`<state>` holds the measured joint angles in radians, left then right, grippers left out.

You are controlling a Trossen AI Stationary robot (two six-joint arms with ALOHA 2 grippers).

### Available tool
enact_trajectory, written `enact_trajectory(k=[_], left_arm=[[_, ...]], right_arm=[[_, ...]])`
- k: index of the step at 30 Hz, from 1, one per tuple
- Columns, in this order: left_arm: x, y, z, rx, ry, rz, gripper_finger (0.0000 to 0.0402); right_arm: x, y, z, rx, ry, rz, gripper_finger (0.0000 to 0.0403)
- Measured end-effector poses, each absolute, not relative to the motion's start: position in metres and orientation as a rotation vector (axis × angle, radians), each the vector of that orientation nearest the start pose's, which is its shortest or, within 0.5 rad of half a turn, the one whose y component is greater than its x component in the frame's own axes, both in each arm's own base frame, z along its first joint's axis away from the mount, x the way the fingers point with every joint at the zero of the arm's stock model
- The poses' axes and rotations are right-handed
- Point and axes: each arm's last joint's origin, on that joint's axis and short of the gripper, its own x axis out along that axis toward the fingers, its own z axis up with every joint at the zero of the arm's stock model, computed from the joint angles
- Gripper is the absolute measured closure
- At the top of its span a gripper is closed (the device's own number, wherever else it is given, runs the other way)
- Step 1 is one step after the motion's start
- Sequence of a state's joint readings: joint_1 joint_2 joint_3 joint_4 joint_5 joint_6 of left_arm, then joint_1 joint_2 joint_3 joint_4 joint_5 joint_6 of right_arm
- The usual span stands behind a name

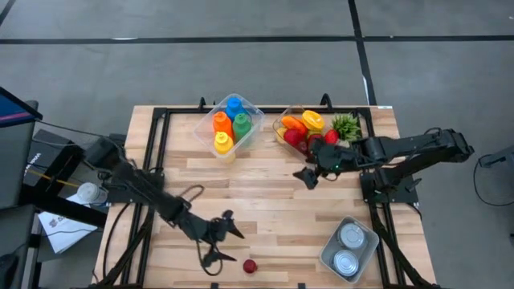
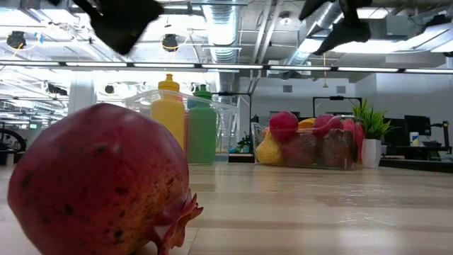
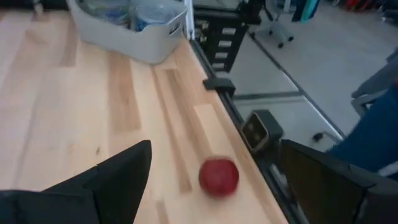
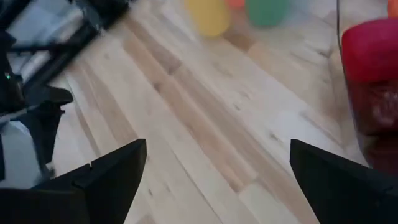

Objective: Pick & Place Food Item
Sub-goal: Put the red pomegranate into the right transparent bin

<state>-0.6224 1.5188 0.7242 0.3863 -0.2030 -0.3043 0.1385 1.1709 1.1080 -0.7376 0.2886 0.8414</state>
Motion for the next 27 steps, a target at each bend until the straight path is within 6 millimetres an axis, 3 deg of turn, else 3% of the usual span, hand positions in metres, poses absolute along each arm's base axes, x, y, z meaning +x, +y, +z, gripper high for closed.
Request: enact_trajectory(k=[8, 16, 20, 27], left_arm=[[0.287, -0.201, 0.142, -0.196, 0.378, -0.331, 0.006], [0.312, -0.237, 0.119, -0.117, 0.381, -0.347, 0.006], [0.319, -0.24, 0.104, -0.092, 0.423, -0.3, 0.006], [0.315, -0.235, 0.081, -0.111, 0.568, -0.197, 0.0071]], right_arm=[[0.231, 0.04, 0.319, 0.558, 0.709, -0.386, 0.0019], [0.229, 0.05, 0.319, 0.514, 0.726, -0.338, 0.0019], [0.228, 0.055, 0.319, 0.499, 0.734, -0.315, 0.0019], [0.225, 0.064, 0.319, 0.482, 0.745, -0.278, 0.0019]])
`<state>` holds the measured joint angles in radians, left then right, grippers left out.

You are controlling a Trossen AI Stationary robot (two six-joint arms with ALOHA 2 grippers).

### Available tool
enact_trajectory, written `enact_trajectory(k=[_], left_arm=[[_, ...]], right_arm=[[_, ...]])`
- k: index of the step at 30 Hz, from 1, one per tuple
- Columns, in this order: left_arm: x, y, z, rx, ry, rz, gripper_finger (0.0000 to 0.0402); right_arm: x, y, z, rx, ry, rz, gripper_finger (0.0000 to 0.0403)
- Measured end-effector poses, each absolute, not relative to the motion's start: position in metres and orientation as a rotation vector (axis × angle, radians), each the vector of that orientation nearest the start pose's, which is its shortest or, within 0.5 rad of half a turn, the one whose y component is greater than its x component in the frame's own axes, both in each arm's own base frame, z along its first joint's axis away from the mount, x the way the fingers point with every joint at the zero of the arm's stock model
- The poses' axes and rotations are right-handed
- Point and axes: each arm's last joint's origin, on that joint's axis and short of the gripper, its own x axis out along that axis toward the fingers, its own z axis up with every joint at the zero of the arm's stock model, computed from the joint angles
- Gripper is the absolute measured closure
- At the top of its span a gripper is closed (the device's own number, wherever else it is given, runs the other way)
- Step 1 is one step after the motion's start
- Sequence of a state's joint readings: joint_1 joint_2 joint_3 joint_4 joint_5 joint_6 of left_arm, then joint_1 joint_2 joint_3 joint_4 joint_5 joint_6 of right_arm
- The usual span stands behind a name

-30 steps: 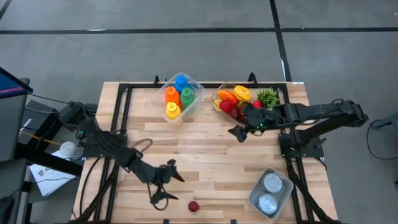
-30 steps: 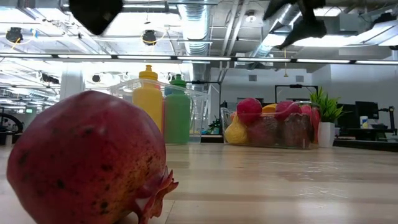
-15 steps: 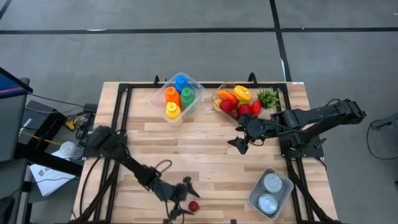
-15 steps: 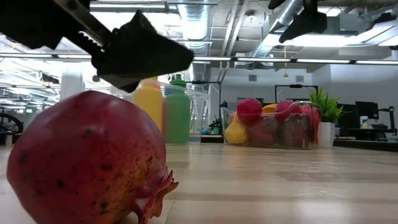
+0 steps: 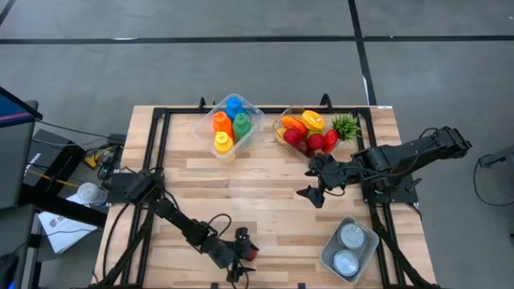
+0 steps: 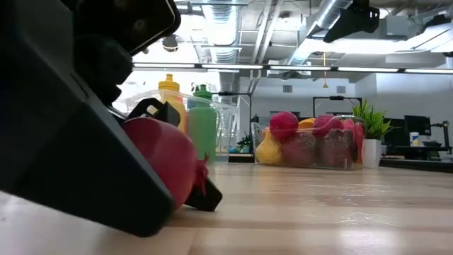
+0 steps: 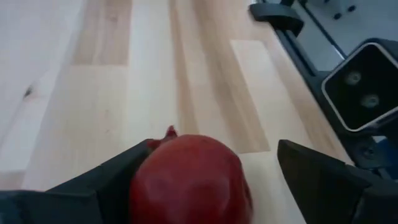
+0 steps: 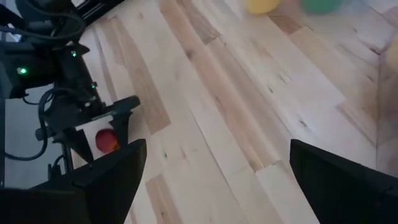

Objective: Pick & Place Food Item
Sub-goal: Put the red pomegranate into the right transparent bin

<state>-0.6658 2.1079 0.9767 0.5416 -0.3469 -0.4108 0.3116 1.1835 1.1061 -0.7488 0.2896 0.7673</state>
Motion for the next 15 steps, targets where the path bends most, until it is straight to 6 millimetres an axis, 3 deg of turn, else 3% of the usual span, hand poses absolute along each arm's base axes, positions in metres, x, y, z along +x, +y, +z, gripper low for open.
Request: enact_trajectory(k=[7, 15], left_arm=[[0.312, -0.229, 0.09, -0.101, 0.583, -0.11, 0.0127], [0.316, -0.218, 0.12, -0.132, 0.537, -0.071, 0.0223]], right_arm=[[0.223, 0.07, 0.319, 0.482, 0.746, -0.262, 0.0019], [0.223, 0.072, 0.319, 0.487, 0.74, -0.255, 0.0019]])
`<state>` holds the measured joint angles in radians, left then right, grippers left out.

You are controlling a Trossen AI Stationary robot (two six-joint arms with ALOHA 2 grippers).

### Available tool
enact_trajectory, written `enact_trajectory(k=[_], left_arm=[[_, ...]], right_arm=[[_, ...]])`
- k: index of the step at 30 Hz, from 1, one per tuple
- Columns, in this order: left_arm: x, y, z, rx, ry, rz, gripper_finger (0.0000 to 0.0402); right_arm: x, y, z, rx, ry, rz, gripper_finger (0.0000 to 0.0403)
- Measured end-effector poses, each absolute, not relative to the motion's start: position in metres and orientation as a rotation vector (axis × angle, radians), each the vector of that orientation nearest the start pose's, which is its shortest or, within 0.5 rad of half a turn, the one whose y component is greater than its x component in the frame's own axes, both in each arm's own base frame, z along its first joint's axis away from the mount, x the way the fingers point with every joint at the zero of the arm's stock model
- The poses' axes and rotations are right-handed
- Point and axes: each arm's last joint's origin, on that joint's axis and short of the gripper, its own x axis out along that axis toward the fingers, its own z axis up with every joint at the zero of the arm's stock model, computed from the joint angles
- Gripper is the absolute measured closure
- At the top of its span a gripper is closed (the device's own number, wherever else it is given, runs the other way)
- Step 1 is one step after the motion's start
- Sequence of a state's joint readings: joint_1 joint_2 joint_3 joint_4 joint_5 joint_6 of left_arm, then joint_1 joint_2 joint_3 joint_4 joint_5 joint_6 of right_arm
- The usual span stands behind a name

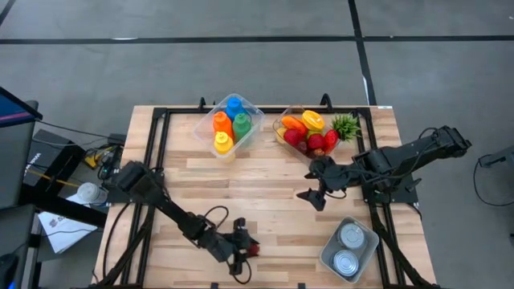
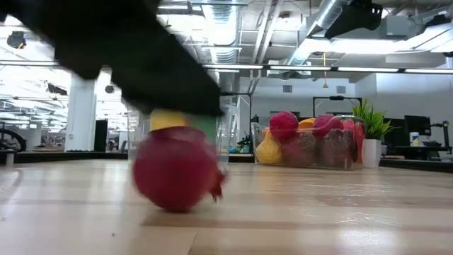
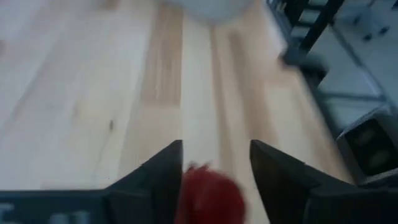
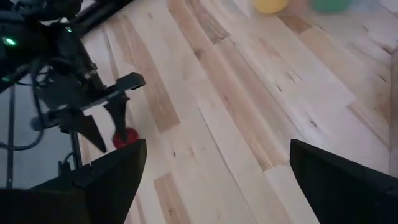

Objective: Pick & Place Food Item
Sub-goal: Put the red pomegranate into the right transparent bin

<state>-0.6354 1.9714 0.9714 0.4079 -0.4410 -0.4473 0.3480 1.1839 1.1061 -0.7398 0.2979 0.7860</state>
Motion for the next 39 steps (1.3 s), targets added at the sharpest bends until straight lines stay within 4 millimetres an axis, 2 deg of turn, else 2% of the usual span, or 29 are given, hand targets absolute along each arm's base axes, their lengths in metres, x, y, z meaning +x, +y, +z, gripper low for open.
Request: enact_trajectory(k=[5, 8, 11, 14, 18, 24, 28, 33, 39], left_arm=[[0.315, -0.207, 0.168, -0.181, 0.451, -0.075, 0.0274], [0.311, -0.2, 0.183, -0.154, 0.454, -0.056, 0.0297], [0.309, -0.196, 0.188, -0.108, 0.454, -0.043, 0.0303], [0.311, -0.201, 0.181, -0.117, 0.462, -0.087, 0.0283], [0.31, -0.214, 0.16, -0.111, 0.521, -0.188, 0.0223], [0.311, -0.223, 0.124, -0.057, 0.56, -0.145, 0.0112], [0.317, -0.22, 0.101, -0.052, 0.575, -0.108, 0.0062], [0.32, -0.217, 0.089, -0.109, 0.588, -0.07, 0.0036], [0.323, -0.218, 0.09, -0.133, 0.536, -0.047, 0.0051]], right_arm=[[0.226, 0.077, 0.323, 0.481, 0.696, -0.212, 0.0019], [0.226, 0.082, 0.325, 0.477, 0.671, -0.182, 0.0019], [0.226, 0.084, 0.326, 0.471, 0.655, -0.183, 0.0019], [0.225, 0.087, 0.326, 0.471, 0.653, -0.179, 0.0019], [0.223, 0.093, 0.326, 0.477, 0.655, -0.164, 0.0019], [0.219, 0.101, 0.327, 0.478, 0.656, -0.137, 0.0019], [0.219, 0.103, 0.327, 0.487, 0.653, -0.132, 0.0019], [0.219, 0.103, 0.328, 0.49, 0.646, -0.131, 0.0019], [0.221, 0.106, 0.325, 0.499, 0.652, -0.132, 0.0019]])
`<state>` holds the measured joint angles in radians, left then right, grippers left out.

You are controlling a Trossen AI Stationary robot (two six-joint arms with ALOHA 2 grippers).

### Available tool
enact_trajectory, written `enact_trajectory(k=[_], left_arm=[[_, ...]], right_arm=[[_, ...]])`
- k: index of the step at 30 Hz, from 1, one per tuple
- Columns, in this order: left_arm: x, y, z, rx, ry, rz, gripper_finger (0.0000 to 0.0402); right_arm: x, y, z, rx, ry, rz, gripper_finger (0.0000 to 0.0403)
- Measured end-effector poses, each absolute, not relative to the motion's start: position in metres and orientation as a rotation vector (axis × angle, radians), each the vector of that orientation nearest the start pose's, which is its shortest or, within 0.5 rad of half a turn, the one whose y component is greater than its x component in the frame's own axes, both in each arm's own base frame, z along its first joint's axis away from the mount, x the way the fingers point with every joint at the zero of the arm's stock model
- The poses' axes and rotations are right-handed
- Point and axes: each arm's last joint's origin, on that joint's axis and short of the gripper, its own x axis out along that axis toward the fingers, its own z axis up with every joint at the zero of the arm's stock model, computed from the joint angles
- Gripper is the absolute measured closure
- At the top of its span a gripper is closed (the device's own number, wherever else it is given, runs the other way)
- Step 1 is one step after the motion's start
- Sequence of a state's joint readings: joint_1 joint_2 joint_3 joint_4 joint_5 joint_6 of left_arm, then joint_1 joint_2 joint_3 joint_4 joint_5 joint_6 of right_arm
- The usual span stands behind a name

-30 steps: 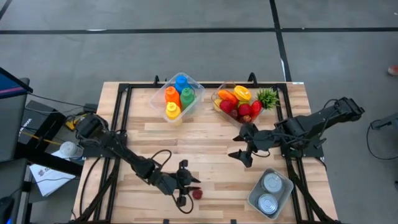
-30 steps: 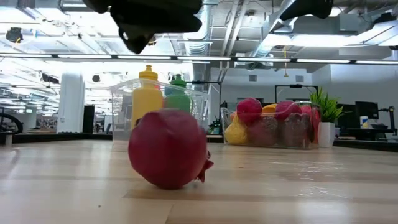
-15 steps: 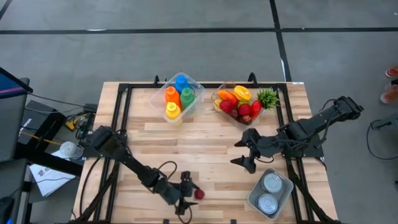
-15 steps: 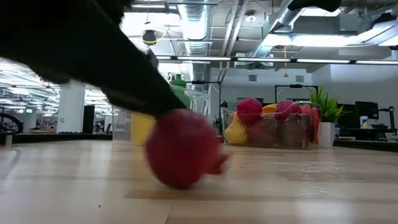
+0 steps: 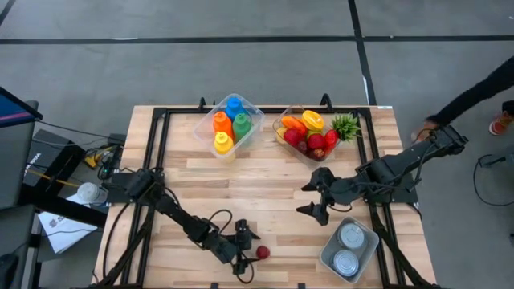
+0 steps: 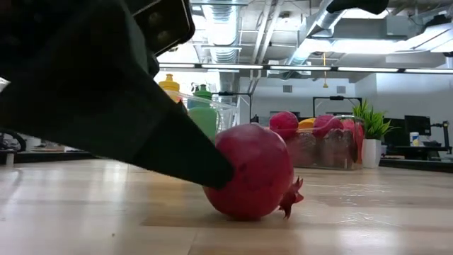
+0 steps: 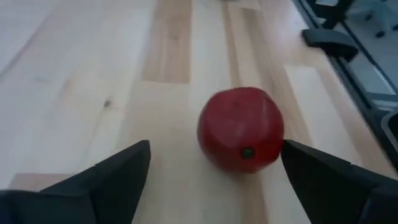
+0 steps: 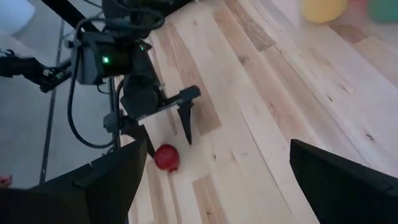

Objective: Pick & Place Food Item
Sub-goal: Put the red pomegranate into the right transparent bin

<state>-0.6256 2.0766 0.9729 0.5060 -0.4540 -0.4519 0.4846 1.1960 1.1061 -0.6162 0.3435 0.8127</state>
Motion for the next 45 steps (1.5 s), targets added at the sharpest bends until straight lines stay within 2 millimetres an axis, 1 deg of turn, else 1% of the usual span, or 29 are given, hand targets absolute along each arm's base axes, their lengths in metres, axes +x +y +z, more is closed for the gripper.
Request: enact_trajectory(k=[3, 5, 10, 15, 18, 20, 23, 29, 33, 36, 41, 45], left_arm=[[0.324, -0.216, 0.092, -0.134, 0.522, -0.025, 0.0066], [0.325, -0.216, 0.093, -0.139, 0.514, -0.025, 0.0073], [0.325, -0.216, 0.093, -0.138, 0.513, -0.022, 0.0084], [0.325, -0.215, 0.093, -0.133, 0.522, -0.019, 0.0084], [0.324, -0.215, 0.092, -0.132, 0.523, -0.019, 0.0085], [0.324, -0.215, 0.092, -0.132, 0.524, -0.019, 0.0086], [0.324, -0.215, 0.092, -0.128, 0.529, -0.017, 0.0086], [0.326, -0.211, 0.092, -0.131, 0.529, -0.007, 0.0086], [0.327, -0.21, 0.092, -0.132, 0.532, -0.01, 0.0086], [0.327, -0.21, 0.091, -0.128, 0.539, -0.009, 0.0086], [0.325, -0.21, 0.09, -0.119, 0.581, -0.038, 0.0086], [0.32, -0.208, 0.096, -0.102, 0.648, -0.067, 0.0086]], right_arm=[[0.226, 0.115, 0.319, 0.473, 0.672, -0.116, 0.0019], [0.235, 0.127, 0.307, 0.414, 0.702, -0.09, 0.0019], [0.267, 0.166, 0.262, 0.255, 0.757, 0.003, 0.0019], [0.303, 0.195, 0.213, 0.213, 0.732, 0.091, 0.0019], [0.316, 0.206, 0.186, 0.2, 0.717, 0.109, 0.0019], [0.322, 0.211, 0.17, 0.181, 0.745, 0.102, 0.0019], [0.331, 0.217, 0.153, 0.141, 0.77, 0.1, 0.0019], [0.353, 0.231, 0.132, 0.07, 0.785, 0.117, 0.002], [0.36, 0.236, 0.12, 0.07, 0.823, 0.098, 0.0039], [0.361, 0.237, 0.114, 0.079, 0.837, 0.086, 0.007], [0.36, 0.233, 0.112, 0.082, 0.868, 0.063, 0.014], [0.36, 0.232, 0.112, 0.095, 0.878, 0.052, 0.02]])
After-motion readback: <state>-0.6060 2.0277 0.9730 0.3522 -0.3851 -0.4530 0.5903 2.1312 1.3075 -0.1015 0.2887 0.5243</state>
